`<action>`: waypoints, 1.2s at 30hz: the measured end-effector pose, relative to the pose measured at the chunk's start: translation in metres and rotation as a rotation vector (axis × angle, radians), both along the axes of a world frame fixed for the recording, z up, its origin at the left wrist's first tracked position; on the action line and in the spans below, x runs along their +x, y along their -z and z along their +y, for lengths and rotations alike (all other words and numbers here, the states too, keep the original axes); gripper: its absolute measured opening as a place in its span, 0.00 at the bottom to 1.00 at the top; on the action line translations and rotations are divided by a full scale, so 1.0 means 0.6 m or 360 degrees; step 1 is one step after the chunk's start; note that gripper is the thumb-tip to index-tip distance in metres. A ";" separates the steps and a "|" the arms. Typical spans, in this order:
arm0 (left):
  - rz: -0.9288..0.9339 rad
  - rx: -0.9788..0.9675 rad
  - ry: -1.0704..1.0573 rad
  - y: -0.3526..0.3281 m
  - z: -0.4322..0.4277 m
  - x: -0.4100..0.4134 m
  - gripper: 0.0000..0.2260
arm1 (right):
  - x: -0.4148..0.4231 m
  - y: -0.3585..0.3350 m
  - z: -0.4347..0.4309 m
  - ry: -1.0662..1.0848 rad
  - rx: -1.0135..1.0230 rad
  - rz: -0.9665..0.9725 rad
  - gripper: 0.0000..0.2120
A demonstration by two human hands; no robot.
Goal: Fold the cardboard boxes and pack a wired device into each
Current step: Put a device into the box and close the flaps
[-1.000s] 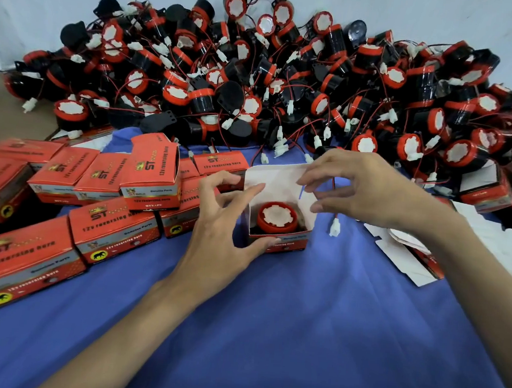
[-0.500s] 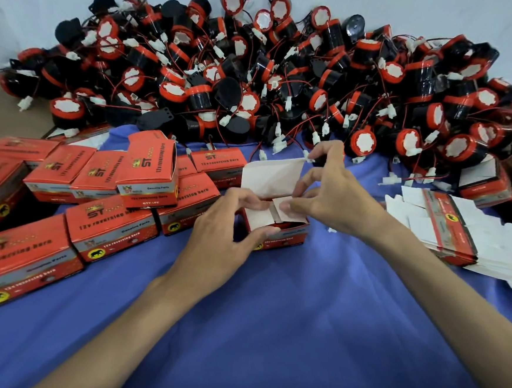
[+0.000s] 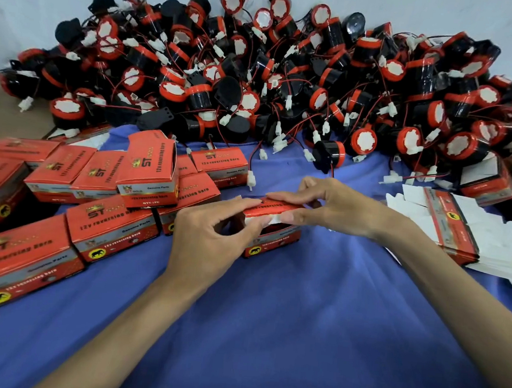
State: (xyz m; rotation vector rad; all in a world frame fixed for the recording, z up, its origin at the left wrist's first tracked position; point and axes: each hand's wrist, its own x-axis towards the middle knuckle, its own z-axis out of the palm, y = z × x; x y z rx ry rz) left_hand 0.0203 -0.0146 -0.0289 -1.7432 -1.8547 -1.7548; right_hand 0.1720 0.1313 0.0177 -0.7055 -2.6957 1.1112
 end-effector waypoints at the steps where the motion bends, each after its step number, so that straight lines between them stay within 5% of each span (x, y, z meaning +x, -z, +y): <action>1: 0.0033 0.0029 -0.0033 0.002 -0.001 -0.001 0.12 | 0.000 0.004 0.000 -0.0011 0.0081 0.0011 0.18; 8: 0.0276 -0.0148 -0.0042 0.007 0.007 -0.009 0.14 | -0.006 0.040 -0.018 -0.0066 0.0133 0.0520 0.19; 17: 0.0539 -0.0437 0.0179 0.008 0.003 -0.028 0.20 | -0.010 0.063 -0.022 -0.0026 0.0419 0.0673 0.16; 26: 0.0824 -0.0400 0.0132 0.016 0.002 -0.031 0.18 | -0.007 0.073 -0.023 -0.0144 0.0874 0.0602 0.23; 36: 0.0897 -0.0404 0.0209 0.023 0.009 -0.033 0.17 | -0.005 0.084 -0.050 -0.0154 0.0722 0.0320 0.25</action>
